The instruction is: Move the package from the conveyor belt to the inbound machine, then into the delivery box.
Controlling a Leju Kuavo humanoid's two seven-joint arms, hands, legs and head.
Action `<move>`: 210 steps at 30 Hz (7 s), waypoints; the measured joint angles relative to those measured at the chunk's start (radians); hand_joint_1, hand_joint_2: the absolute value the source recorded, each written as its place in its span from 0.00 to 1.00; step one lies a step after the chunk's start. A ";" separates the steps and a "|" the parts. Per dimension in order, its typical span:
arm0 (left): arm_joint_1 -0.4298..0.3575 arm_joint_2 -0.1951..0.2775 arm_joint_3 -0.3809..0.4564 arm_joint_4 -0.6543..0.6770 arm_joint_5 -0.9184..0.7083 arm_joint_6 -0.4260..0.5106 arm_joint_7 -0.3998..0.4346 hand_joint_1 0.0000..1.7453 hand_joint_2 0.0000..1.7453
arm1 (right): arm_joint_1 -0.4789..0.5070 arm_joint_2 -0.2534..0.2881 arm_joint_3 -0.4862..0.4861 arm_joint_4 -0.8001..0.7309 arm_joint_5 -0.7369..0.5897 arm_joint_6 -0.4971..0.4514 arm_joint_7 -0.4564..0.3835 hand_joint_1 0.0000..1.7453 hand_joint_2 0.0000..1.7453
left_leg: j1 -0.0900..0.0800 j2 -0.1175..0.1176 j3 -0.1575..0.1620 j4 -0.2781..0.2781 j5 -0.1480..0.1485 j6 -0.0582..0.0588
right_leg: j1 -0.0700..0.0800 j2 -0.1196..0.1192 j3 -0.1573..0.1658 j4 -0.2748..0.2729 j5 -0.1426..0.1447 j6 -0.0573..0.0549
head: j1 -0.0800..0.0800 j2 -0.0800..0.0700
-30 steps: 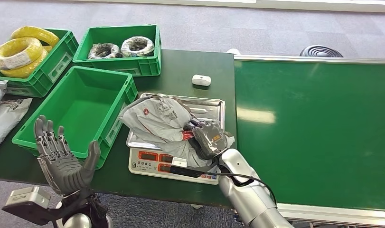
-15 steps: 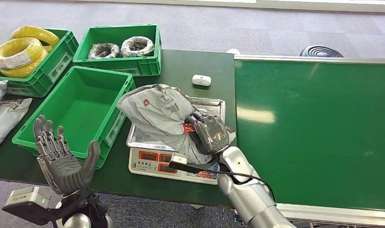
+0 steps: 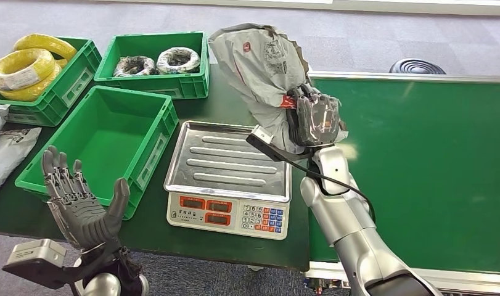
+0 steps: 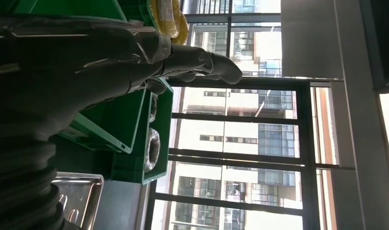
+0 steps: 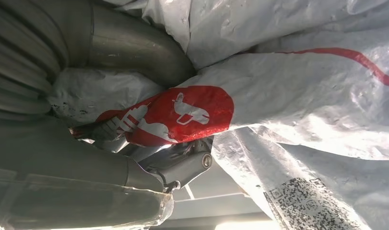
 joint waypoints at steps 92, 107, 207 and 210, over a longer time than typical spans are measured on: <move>-0.743 -0.186 -0.339 1.015 -0.942 -0.059 0.468 0.00 1.00 | 0.524 0.244 -0.342 -0.865 -0.277 -0.034 -0.407 0.00 1.00 | -0.001 0.001 0.000 0.000 0.000 0.000 | -0.001 0.001 0.000 0.000 0.001 0.000 | 0.000 0.000; -0.803 -0.221 -0.431 1.220 -0.935 -0.100 0.537 0.00 1.00 | 0.502 0.233 -0.316 -0.863 -0.262 -0.034 -0.354 0.00 1.00 | -0.001 0.001 0.000 0.000 0.000 0.000 | -0.001 0.001 0.000 0.000 0.001 0.000 | 0.000 0.000; -0.927 -0.083 0.382 1.037 -1.264 0.042 0.488 0.98 1.00 | 0.444 0.213 -0.315 -0.747 -0.269 -0.034 -0.366 0.00 1.00 | 0.000 0.001 -0.001 0.000 0.001 0.000 | 0.000 0.001 -0.001 0.001 0.001 0.000 | 0.000 0.000; -0.933 -0.082 0.472 1.002 -1.295 0.042 0.479 0.98 1.00 | 0.444 0.215 -0.315 -0.742 -0.271 -0.034 -0.370 0.00 1.00 | 0.000 0.001 -0.001 0.000 0.001 0.000 | 0.000 0.001 -0.002 0.001 0.001 0.000 | 0.000 0.000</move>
